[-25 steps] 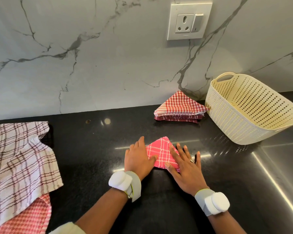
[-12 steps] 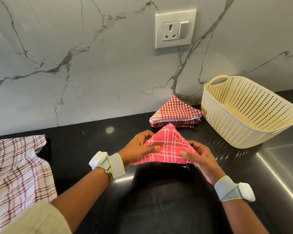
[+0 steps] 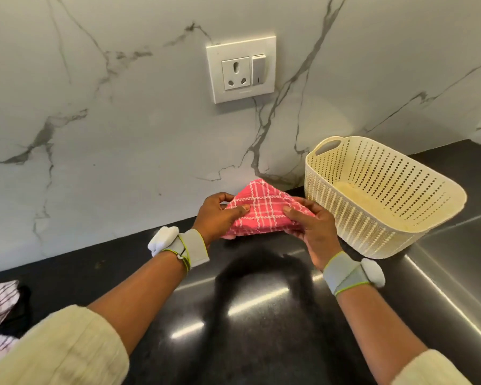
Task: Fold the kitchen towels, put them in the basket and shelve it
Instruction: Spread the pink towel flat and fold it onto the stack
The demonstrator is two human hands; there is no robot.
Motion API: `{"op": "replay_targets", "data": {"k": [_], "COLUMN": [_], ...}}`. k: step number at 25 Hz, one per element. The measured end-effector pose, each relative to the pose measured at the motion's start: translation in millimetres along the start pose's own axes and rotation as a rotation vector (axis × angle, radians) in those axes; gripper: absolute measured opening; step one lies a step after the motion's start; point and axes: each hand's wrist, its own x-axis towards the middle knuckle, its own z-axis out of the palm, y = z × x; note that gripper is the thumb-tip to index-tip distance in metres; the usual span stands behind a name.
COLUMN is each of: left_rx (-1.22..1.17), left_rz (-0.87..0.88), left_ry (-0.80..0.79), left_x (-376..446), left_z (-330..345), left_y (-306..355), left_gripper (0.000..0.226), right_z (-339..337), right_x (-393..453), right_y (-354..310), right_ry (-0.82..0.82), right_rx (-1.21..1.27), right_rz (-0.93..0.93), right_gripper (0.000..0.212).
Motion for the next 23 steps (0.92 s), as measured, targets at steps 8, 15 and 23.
{"op": "replay_targets", "data": {"k": [8,15,23], "left_rx": [0.643,0.811,0.560], "left_rz": [0.140,0.223,-0.005], "left_ry": [0.209,0.276,0.089], "left_x": [62,79,96], "left_z": [24,36,24], "left_y": [-12,-29,-39], "left_gripper": [0.040,0.042,0.056], "right_z": [9,12,29], "right_x": [67,84,75], "right_y": [2,27,38], "right_ry": [0.189,0.103,-0.314], "right_rx": [-0.886,-1.725,-1.637], "right_rz": [-0.469,-0.748,-0.462], "right_gripper": [0.039,0.053,0.051]}}
